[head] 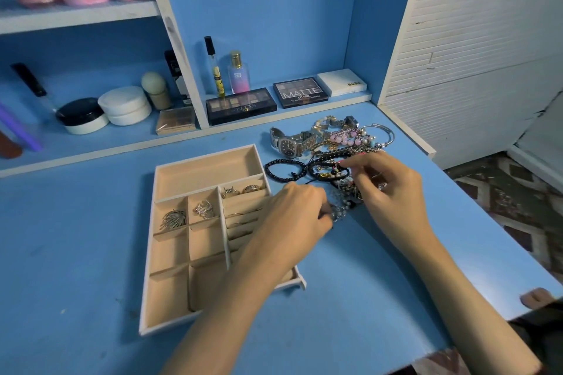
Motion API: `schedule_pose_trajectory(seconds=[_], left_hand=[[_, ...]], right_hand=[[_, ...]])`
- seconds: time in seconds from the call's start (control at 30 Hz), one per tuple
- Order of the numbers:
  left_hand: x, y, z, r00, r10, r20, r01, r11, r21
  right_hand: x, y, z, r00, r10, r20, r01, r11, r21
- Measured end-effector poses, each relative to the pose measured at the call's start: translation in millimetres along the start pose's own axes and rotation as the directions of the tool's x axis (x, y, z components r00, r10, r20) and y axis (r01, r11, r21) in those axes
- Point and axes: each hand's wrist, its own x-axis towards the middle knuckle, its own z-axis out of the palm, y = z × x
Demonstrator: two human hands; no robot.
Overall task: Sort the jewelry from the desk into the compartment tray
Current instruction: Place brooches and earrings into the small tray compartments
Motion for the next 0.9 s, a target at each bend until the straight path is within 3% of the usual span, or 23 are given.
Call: schedule_pose_trajectory(seconds=[0.17,0.37,0.7,0.8,0.9], left_hand=[[-2.7,-1.7,-1.1,0.996,0.010,-0.094,-0.020,0.994,-0.107],[-2.6,1.1,-11.1,0.980,-0.095,-0.175,0.008,0.897,-0.443],[-6.7,5.0,-34.9,0.933,-0.143,-0.331,-0.112,0.758,-0.642],[-10.9,4.0,-42.8,0.919,-0.152,-0.365,-0.127,0.761,-0.637],[-15.4,0.9,-49.3,0.909,-0.158,-0.385,-0.134,0.764,-0.631]], right_hand=[[0.5,0.8,-0.5,1.000,0.014,0.004,-0.014,1.000,-0.005],[0.4,1.6,-0.9,1.000,0.024,0.007,-0.024,0.999,-0.023],[0.0,1.7,-0.7,0.999,0.008,0.033,-0.008,1.000,-0.020],[2.4,0.9,-4.2,0.982,-0.005,0.190,0.013,0.999,-0.040],[5.5,-0.3,-10.9,0.897,-0.045,0.440,0.141,0.972,-0.188]])
